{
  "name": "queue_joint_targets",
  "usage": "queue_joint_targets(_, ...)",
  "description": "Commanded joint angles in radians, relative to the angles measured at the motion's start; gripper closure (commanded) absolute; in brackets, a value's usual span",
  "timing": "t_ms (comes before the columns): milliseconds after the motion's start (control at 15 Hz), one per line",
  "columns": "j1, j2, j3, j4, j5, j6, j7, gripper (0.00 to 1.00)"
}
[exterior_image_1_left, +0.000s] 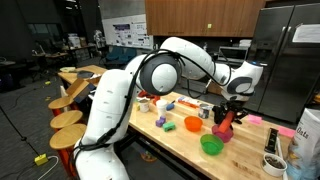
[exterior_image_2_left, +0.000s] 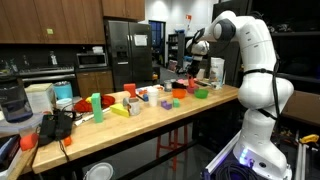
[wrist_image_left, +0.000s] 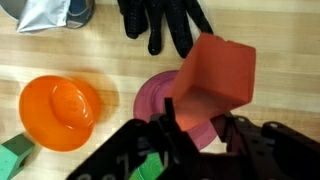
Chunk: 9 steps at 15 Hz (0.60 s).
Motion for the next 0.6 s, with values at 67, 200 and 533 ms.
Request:
queue_joint_targets(67, -0.022, 0.026, 0.02, 0.049, 0.015, -0.057, -0.032, 0.84)
queue_joint_targets(200, -0.021, 0.032, 0.019, 0.058, 0.009, -0.076, -0.032, 0.84)
queue_joint_targets(533, -0.022, 0.049, 0.019, 0.083, 0.003, -0.14, -0.039, 0.84)
